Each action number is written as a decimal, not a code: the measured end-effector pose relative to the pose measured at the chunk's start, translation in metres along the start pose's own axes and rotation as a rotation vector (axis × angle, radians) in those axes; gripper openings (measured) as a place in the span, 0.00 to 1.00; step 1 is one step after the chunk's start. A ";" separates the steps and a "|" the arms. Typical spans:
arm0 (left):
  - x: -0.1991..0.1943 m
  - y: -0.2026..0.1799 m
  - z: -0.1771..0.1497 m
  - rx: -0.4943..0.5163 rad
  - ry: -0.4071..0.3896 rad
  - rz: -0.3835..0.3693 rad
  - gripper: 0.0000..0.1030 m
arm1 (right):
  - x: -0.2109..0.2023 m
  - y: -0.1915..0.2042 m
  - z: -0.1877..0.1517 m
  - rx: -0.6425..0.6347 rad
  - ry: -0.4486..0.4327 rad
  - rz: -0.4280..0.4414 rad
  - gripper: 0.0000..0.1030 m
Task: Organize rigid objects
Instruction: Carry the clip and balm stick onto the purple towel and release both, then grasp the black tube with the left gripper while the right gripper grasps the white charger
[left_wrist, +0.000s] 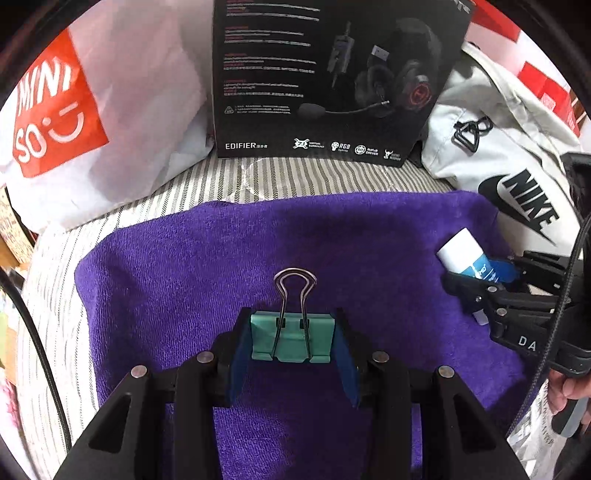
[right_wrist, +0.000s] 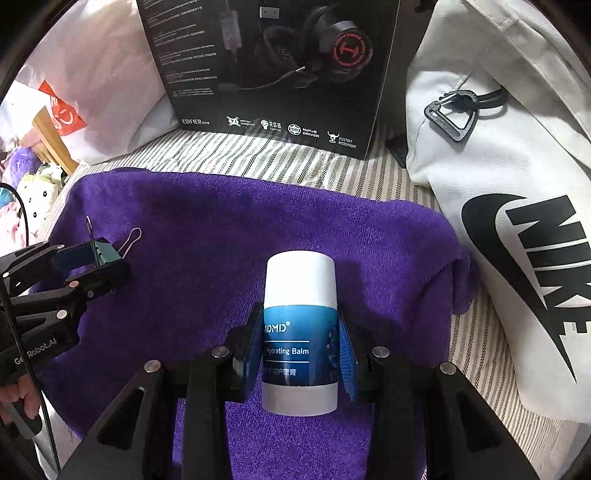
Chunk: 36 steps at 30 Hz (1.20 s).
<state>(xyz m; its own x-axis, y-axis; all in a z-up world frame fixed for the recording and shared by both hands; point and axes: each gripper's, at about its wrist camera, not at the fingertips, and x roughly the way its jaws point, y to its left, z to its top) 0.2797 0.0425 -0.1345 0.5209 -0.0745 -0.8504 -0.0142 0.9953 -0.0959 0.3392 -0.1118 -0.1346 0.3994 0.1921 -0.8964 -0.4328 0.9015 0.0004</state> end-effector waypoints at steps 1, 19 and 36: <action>0.001 -0.002 0.000 0.009 0.000 0.008 0.39 | 0.000 0.000 0.000 -0.004 -0.001 0.000 0.36; -0.041 -0.008 -0.031 -0.021 -0.056 0.045 0.67 | -0.074 -0.009 -0.034 0.036 -0.074 0.040 0.67; -0.102 -0.015 -0.154 -0.022 -0.012 0.013 0.67 | -0.149 -0.056 -0.190 0.240 -0.103 0.046 0.74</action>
<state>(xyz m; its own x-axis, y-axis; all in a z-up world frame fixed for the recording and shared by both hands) 0.0948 0.0253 -0.1258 0.5309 -0.0605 -0.8453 -0.0397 0.9946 -0.0961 0.1504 -0.2646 -0.0849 0.4691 0.2624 -0.8432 -0.2532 0.9547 0.1562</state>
